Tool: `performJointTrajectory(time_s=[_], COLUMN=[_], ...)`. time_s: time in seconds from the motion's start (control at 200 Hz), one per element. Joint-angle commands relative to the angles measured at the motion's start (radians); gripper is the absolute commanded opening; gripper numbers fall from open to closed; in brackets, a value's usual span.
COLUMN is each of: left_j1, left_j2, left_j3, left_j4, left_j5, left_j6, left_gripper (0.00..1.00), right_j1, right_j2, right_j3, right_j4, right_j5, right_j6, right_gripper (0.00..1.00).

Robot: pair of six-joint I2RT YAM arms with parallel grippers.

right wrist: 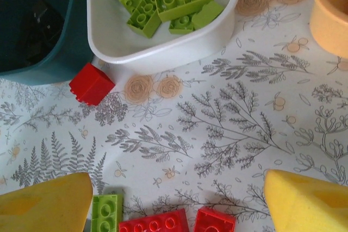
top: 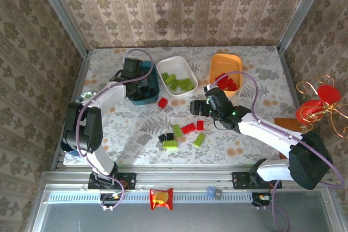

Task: Sort the legos into containers by color
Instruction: Place the lego in the container, then pick up the lego from the center of the table.

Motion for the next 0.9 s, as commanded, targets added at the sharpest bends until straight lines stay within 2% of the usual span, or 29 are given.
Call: performJointTrajectory(time_s=[0.0, 0.165, 0.195, 0.305, 0.54, 0.635, 0.785, 0.895], left_j1=[-0.057, -0.173, -0.188, -0.232, -0.283, -0.294, -0.298, -0.301], left_j2=[-0.118, -0.274, -0.297, -0.347, -0.539, -0.591, -0.621, -0.636], left_j3=[-0.001, -0.142, -0.175, -0.285, -0.491, -0.526, -0.553, -0.573], left_j4=[0.018, 0.08, 0.096, 0.127, 0.162, 0.142, 0.102, 0.094], left_j5=[0.02, 0.03, 0.042, 0.105, 0.085, 0.087, 0.094, 0.092], left_j6=[0.006, -0.019, -0.029, -0.074, -0.13, -0.131, -0.139, -0.144], left_gripper=[0.8, 0.94, 1.0, 1.0, 1.0, 1.0, 1.0, 1.0], right_j1=[0.018, 0.045, 0.051, 0.06, 0.089, 0.093, 0.093, 0.093], right_j2=[0.023, 0.062, 0.073, 0.143, 0.195, 0.215, 0.233, 0.252], right_j3=[-0.013, -0.022, -0.023, -0.022, -0.057, -0.044, -0.041, -0.035], right_j4=[-0.055, -0.109, -0.119, -0.166, -0.066, -0.07, -0.095, -0.103], right_j5=[0.029, 0.064, 0.074, 0.102, 0.07, 0.08, 0.113, 0.121], right_j6=[0.035, 0.059, 0.068, 0.114, 0.137, 0.14, 0.158, 0.157], right_gripper=[0.83, 0.8, 0.79, 0.76, 0.73, 0.7, 0.6, 0.58])
